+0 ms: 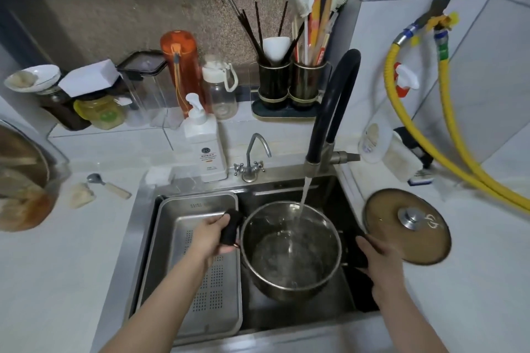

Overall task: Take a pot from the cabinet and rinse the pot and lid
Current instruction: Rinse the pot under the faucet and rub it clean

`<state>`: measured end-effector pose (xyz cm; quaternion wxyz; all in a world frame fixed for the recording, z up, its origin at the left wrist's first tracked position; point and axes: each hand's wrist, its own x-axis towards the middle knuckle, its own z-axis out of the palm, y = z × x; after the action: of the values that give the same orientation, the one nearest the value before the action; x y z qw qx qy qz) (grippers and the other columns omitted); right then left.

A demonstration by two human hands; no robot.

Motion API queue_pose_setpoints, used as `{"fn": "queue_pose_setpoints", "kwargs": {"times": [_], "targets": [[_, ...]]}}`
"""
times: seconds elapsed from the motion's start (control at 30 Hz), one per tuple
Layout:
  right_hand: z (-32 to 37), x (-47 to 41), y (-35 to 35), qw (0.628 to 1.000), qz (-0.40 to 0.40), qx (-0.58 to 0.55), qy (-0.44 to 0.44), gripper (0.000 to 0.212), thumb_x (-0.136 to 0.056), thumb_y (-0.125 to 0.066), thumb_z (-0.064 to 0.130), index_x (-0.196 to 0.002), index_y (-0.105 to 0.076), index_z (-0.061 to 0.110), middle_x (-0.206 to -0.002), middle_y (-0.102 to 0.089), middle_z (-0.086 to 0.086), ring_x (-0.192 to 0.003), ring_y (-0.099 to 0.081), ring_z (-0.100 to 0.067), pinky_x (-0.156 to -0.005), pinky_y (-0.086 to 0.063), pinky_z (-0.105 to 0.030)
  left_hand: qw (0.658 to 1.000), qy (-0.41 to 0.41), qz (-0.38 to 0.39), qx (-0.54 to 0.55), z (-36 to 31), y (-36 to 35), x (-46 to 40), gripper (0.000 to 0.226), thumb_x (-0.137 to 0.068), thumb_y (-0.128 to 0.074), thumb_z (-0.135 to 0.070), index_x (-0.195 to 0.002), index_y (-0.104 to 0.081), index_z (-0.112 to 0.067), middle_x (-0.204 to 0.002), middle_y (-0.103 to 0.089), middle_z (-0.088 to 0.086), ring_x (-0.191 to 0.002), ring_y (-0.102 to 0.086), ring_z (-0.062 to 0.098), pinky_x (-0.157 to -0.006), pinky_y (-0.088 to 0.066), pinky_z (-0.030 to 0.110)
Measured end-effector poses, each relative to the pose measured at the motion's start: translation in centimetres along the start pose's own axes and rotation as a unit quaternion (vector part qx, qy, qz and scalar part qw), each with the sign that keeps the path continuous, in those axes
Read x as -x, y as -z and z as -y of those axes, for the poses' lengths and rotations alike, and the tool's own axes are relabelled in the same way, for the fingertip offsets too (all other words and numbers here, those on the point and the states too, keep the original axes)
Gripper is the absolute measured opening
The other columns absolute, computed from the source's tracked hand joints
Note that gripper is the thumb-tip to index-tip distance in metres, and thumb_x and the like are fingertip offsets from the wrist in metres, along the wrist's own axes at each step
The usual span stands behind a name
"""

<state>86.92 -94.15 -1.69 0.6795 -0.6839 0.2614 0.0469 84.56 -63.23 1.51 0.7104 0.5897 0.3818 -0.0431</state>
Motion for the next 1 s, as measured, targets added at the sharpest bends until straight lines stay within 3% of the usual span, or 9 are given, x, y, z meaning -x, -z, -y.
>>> {"fn": "queue_pose_setpoints", "kwargs": {"times": [0.17,0.27,0.33,0.43,0.57,0.73,0.9,1.0], "targets": [[0.9,-0.9,-3.4,0.999,0.032,-0.026,-0.023,0.038,-0.085,-0.066,0.014,-0.121,-0.06,0.005,-0.114,-0.066,-0.018,-0.105,-0.062,-0.033,-0.094,-0.05,-0.053,0.997,-0.032,-0.067,0.038,-2.2,1.7,-1.4,0.012,-0.091,-0.058,-0.015,-0.086,-0.061,-0.004,-0.067,-0.064,0.016,-0.048,-0.06,0.025,-0.037,-0.052,0.028],[2.4,-2.1,-2.8,0.998,0.014,-0.056,-0.019,0.038,-0.085,-0.066,0.013,-0.122,-0.06,0.007,-0.113,-0.067,-0.015,-0.098,-0.064,-0.029,-0.079,-0.056,-0.044,0.997,-0.035,-0.036,0.054,-2.5,0.0,-1.8,0.015,-0.092,-0.056,-0.014,-0.081,-0.059,-0.006,-0.044,-0.062,0.009,-0.029,-0.053,0.019,-0.029,-0.043,0.02],[2.8,-2.3,-1.7,0.996,-0.001,-0.082,-0.02,0.038,-0.085,-0.065,0.012,-0.123,-0.06,0.01,-0.108,-0.067,-0.009,-0.089,-0.064,-0.021,-0.068,-0.054,-0.034,0.998,-0.026,-0.014,0.062,-1.9,-1.2,-1.8,0.01,-0.092,-0.057,-0.016,-0.084,-0.06,-0.011,-0.051,-0.065,0.007,-0.032,-0.058,0.016,-0.029,-0.044,0.02],[2.1,-2.0,-0.4,0.992,0.004,-0.116,-0.039,0.04,-0.086,-0.063,0.007,-0.125,-0.059,0.01,-0.105,-0.068,-0.006,-0.085,-0.065,-0.016,-0.062,-0.058,-0.031,0.997,-0.001,0.016,0.074,-0.6,-1.3,-1.9,0.002,-0.091,-0.059,-0.017,-0.092,-0.061,-0.017,-0.073,-0.069,0.008,-0.047,-0.066,0.015,-0.037,-0.052,0.024],[0.3,-0.9,-1.3,0.98,0.062,-0.157,-0.103,0.051,-0.086,-0.059,-0.002,-0.135,-0.048,0.009,-0.124,-0.061,-0.015,-0.095,-0.063,-0.025,-0.061,-0.06,-0.026,0.997,0.021,0.027,0.063,-0.1,0.9,-2.3,0.011,-0.091,-0.059,-0.016,-0.097,-0.059,-0.007,-0.067,-0.07,0.009,-0.049,-0.068,0.016,-0.043,-0.057,0.031],[1.1,-1.2,-4.2,0.979,0.084,-0.146,-0.111,0.053,-0.086,-0.058,-0.005,-0.136,-0.045,0.005,-0.122,-0.059,-0.017,-0.085,-0.063,-0.017,-0.049,-0.053,-0.02,0.996,0.021,-0.009,0.082,-0.8,3.1,-3.5,0.025,-0.092,-0.056,-0.011,-0.114,-0.053,0.002,-0.091,-0.063,0.022,-0.072,-0.064,0.033,-0.053,-0.057,0.043],[3.3,-1.7,-2.1,0.986,0.036,-0.142,-0.075,0.046,-0.087,-0.057,-0.002,-0.132,-0.05,0.005,-0.12,-0.062,-0.013,-0.082,-0.065,-0.018,-0.057,-0.055,-0.023,0.997,0.033,0.009,0.076,0.0,-0.4,-4.2,0.013,-0.093,-0.055,-0.011,-0.103,-0.054,-0.004,-0.08,-0.065,0.015,-0.052,-0.067,0.022,-0.043,-0.058,0.035],[2.8,-0.7,0.0,0.989,0.02,-0.13,-0.066,0.04,-0.087,-0.056,-0.003,-0.126,-0.055,0.003,-0.109,-0.065,-0.013,-0.067,-0.069,-0.013,-0.048,-0.054,-0.017,0.997,0.047,0.03,0.05,1.4,-1.1,-4.0,0.013,-0.092,-0.056,-0.013,-0.103,-0.058,-0.006,-0.087,-0.068,0.018,-0.058,-0.068,0.025,-0.049,-0.06,0.037]]}}
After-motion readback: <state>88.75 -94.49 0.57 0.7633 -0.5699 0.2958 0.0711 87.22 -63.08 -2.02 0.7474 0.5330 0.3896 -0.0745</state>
